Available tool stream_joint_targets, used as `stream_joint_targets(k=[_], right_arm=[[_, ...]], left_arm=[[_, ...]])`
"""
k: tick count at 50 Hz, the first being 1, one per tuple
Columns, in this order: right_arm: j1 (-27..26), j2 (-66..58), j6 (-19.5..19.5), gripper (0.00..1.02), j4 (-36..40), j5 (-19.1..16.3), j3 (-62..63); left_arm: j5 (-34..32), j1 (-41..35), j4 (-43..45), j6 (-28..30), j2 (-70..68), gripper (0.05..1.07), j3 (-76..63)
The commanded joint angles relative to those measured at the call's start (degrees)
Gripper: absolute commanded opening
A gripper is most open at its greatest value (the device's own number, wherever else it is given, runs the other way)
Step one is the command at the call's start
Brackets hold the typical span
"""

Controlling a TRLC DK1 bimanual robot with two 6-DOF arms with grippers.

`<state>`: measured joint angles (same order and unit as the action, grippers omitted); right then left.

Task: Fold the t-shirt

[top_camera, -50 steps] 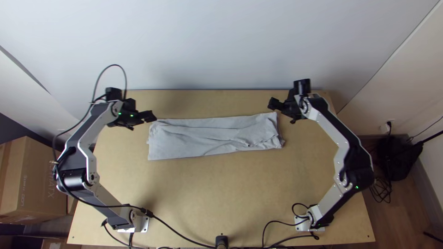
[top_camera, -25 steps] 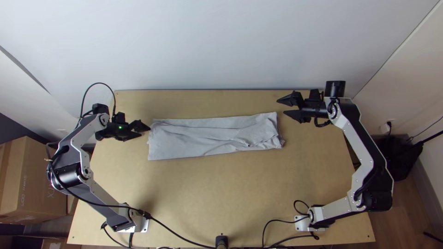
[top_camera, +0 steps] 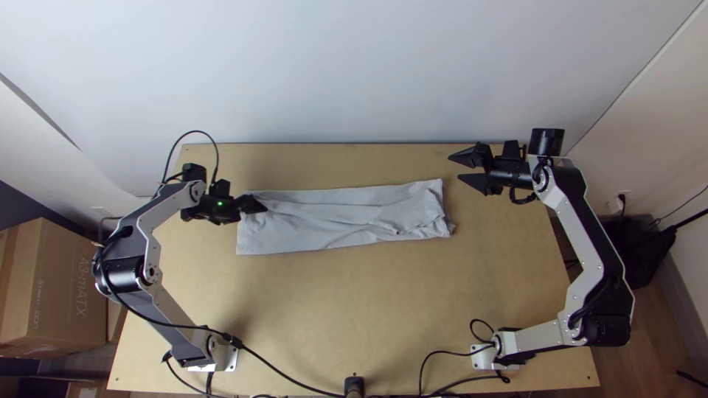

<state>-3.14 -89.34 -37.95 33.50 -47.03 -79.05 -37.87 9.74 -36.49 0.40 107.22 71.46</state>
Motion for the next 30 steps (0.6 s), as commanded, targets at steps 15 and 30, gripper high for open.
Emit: stream_joint_targets(k=[15, 30], right_arm=[[-1.0, 3.3, -1.0, 0.98, 0.3, -0.7, 2.1], [-1.6, 4.1, -0.5, 0.98, 0.2, -1.1, 4.4]], left_arm=[[6.5, -0.4, 4.0, -3.3, -2.7, 0.16, -8.4], [6.3, 18.7, -6.4, 9.4, -7.9, 0.08, -5.8]])
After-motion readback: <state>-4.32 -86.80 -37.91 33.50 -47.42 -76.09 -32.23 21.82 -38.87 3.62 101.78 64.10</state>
